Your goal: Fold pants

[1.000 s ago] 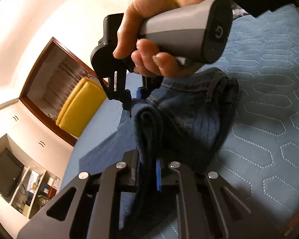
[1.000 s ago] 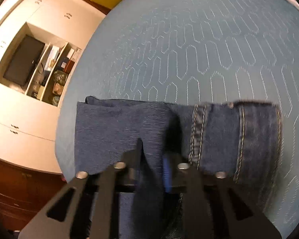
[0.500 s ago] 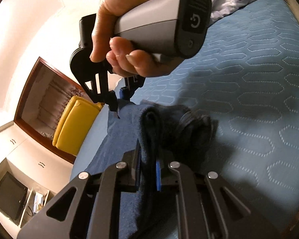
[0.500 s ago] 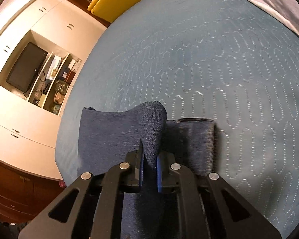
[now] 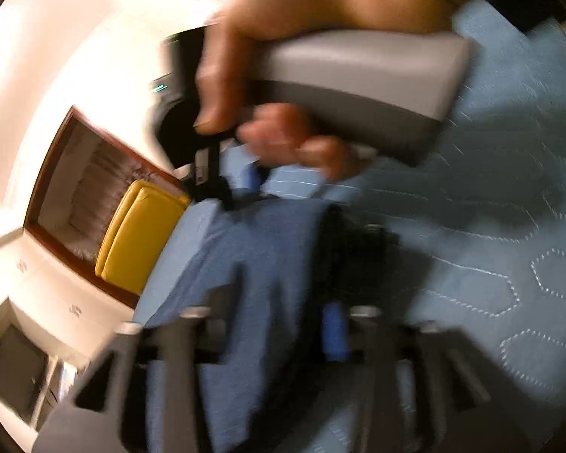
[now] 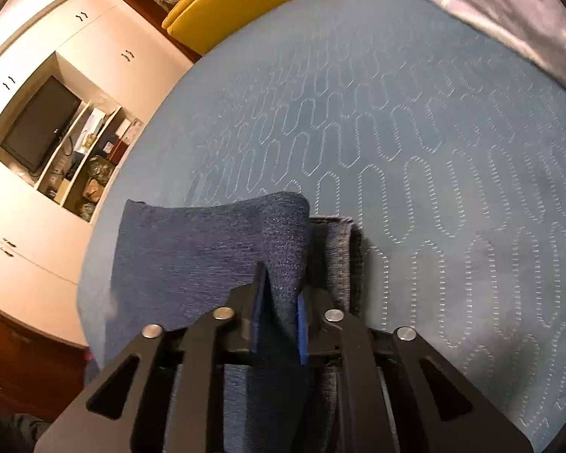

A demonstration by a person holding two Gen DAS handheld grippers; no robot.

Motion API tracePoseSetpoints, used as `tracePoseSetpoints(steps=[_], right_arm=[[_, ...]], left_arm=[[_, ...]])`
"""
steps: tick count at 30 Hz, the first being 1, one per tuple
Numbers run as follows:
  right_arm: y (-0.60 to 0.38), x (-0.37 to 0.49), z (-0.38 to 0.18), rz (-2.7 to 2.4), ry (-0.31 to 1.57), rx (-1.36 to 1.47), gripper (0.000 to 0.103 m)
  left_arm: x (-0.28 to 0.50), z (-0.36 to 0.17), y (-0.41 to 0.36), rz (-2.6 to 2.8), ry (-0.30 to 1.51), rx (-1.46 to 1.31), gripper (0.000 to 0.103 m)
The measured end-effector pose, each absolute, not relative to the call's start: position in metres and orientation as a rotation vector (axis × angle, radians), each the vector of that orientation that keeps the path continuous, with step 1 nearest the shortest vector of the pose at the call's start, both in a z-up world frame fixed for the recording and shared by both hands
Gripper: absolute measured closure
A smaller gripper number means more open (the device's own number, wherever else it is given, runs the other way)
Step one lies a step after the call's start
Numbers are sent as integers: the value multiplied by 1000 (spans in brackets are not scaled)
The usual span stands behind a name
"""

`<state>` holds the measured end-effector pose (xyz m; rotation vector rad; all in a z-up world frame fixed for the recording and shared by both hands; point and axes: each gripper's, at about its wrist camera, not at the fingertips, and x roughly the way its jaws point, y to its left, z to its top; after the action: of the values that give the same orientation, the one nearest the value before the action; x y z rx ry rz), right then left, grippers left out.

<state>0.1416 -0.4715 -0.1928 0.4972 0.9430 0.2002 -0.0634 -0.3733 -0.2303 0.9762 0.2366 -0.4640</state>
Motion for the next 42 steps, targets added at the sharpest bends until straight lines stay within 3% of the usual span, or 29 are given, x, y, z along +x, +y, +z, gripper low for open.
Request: tracePoseSetpoints(steps=[2, 7, 9, 11, 14, 20, 26, 33, 34, 35, 37, 42], right_arm=[[-485, 132, -182, 139, 899, 525, 76], [-486, 84, -145, -35, 787, 479, 71], [-474, 61, -136, -81, 751, 443, 70], [-453, 40, -136, -109, 740, 416, 70], [-408, 31, -147, -111, 757, 303, 70], [-384, 40, -195, -245, 857, 223, 70], [-393, 42, -209, -250, 893, 264, 69], [-406, 38, -216, -249, 895, 308, 56], [-408, 38, -217, -256, 894, 310, 52], [-409, 39, -218, -258, 894, 311, 51], [-410, 39, -217, -259, 894, 306, 51], [-411, 39, -217, -262, 895, 301, 51]], left_arm=[[-59, -207, -356, -504, 259, 864, 27], [-62, -157, -323, -588, 317, 671, 25], [-41, -125, -282, -591, 385, 471, 29], [-8, -109, -256, -607, 478, 326, 54], [66, -99, -246, -672, 624, 164, 77], [166, -139, -318, -812, 907, 119, 78], [200, -185, -374, -765, 985, 281, 88], [216, -170, -369, -750, 963, 199, 88], [209, -159, -362, -777, 927, 156, 85], [203, -154, -357, -784, 916, 144, 71], [183, -150, -345, -778, 902, 168, 59], [152, -192, -343, -747, 940, 309, 59]])
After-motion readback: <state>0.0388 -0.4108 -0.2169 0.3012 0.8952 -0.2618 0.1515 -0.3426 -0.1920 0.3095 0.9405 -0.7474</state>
